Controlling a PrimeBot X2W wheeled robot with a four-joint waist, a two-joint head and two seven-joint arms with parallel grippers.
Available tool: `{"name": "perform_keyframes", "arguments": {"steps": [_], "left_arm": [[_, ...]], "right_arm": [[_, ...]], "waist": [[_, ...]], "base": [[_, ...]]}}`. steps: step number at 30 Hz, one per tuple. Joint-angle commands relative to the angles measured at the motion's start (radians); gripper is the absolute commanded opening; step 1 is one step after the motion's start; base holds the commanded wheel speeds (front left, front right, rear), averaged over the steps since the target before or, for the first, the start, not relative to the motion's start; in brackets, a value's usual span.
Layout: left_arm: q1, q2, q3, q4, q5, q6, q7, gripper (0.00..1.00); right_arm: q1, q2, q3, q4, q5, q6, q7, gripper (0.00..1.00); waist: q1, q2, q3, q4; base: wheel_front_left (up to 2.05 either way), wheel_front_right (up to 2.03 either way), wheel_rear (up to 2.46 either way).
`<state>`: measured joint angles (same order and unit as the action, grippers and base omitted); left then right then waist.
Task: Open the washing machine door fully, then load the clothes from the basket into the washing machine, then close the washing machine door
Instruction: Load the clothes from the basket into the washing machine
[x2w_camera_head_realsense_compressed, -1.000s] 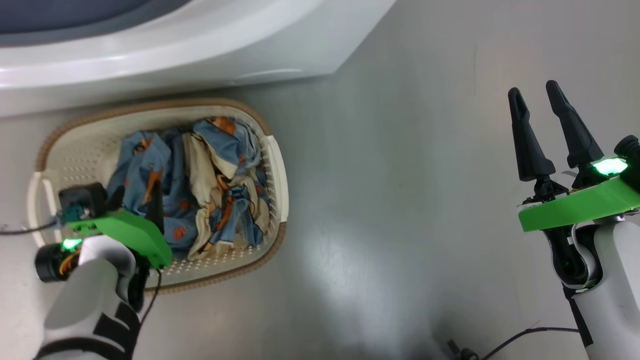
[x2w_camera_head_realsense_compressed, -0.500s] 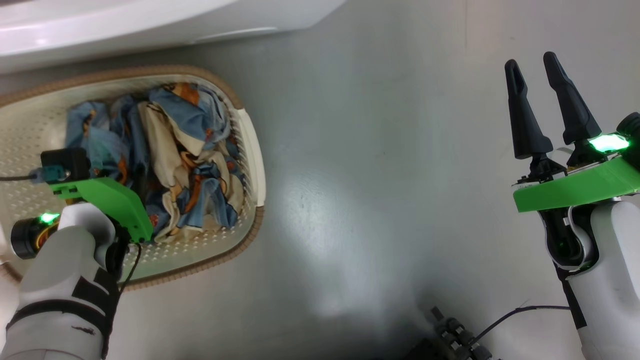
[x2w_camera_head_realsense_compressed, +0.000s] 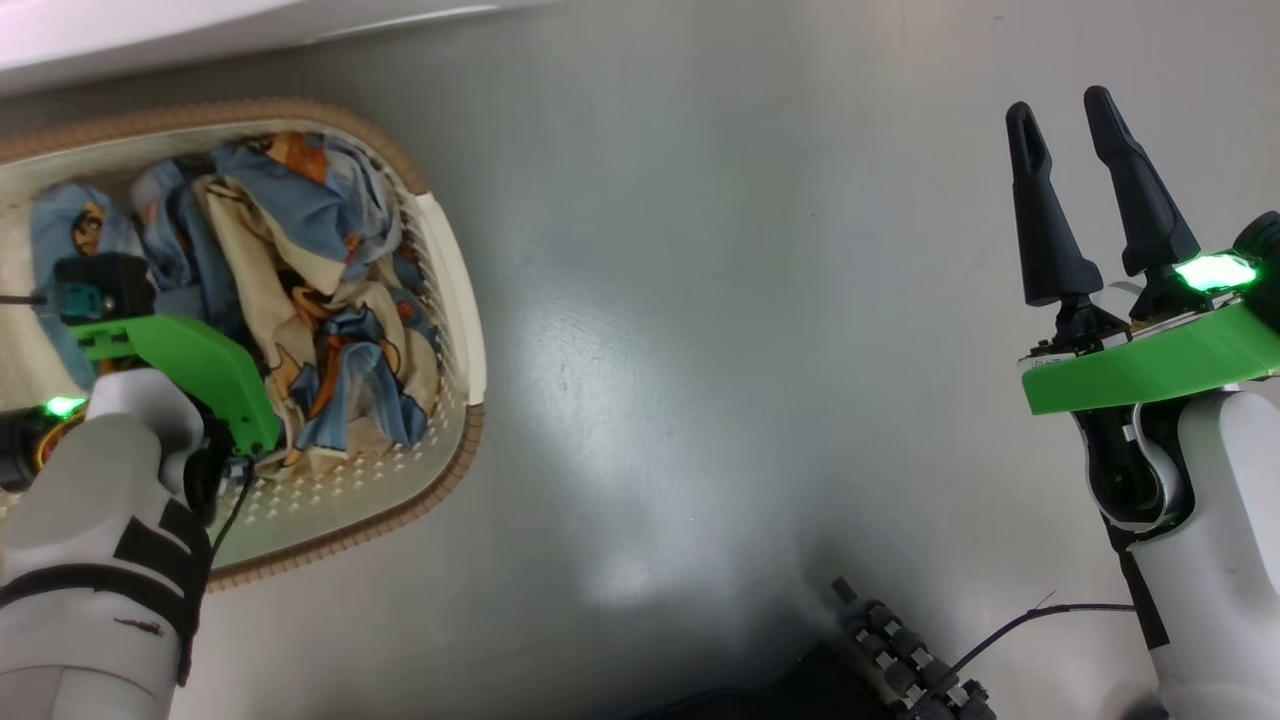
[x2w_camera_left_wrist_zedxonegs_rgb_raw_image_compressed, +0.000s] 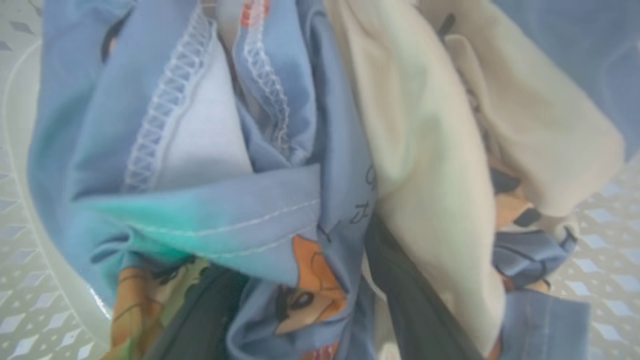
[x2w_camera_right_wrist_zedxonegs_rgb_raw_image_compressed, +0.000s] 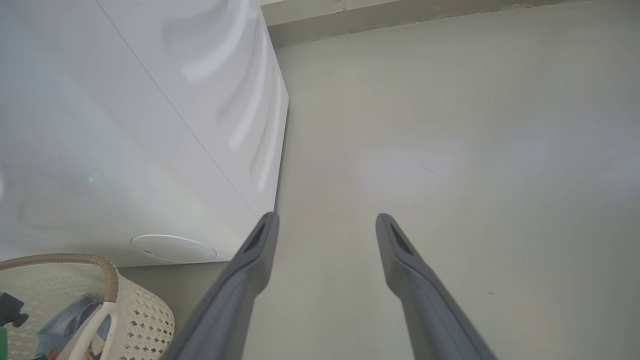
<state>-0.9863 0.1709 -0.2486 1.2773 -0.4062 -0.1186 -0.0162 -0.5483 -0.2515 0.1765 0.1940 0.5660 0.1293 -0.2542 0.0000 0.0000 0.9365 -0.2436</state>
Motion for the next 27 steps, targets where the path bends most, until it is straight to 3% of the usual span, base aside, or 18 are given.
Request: {"name": "perform_keyframes", "arguments": {"steps": [1,2,3,5,15,27], "left_arm": [[0.013,0.025,0.015,0.001,-0.012,0.014,-0.004,1.00],[0.011,0.021,0.015,0.002,-0.014,0.019,-0.003,1.00],[0.010,0.019,0.014,0.003,-0.015,0.022,-0.001,0.71],[0.008,0.019,0.013,0.005,-0.017,0.023,0.001,0.00],[0.035,0.014,0.008,0.009,-0.036,0.013,-0.034,0.00],[0.130,-0.004,-0.006,0.011,-0.060,-0.006,-0.152,0.00]], "right_arm": [[0.023,-0.004,0.021,-0.020,0.008,0.001,-0.008,1.00],[0.023,-0.004,0.021,-0.020,0.008,0.001,-0.008,1.00],[0.023,-0.005,0.020,-0.019,0.007,0.001,-0.008,1.00],[0.024,-0.006,0.017,-0.018,0.007,0.001,-0.008,1.00],[0.025,0.000,0.017,-0.005,0.003,0.001,-0.008,1.00],[0.042,0.008,0.018,0.009,-0.003,0.001,-0.008,1.00]], "waist": [[0.0000,0.0000,0.007,-0.010],[0.0000,0.0000,0.007,-0.012],[0.0000,0.0000,0.007,-0.013],[0.0000,0.0000,0.005,-0.015],[0.0000,0.0000,-0.046,-0.004],[0.0000,0.0000,-0.166,0.020]], "base": [[0.00,0.00,0.00],[0.00,0.00,0.00],[0.00,0.00,0.00],[0.00,0.00,0.00],[0.00,0.00,0.00],[0.00,0.00,0.00]]}}
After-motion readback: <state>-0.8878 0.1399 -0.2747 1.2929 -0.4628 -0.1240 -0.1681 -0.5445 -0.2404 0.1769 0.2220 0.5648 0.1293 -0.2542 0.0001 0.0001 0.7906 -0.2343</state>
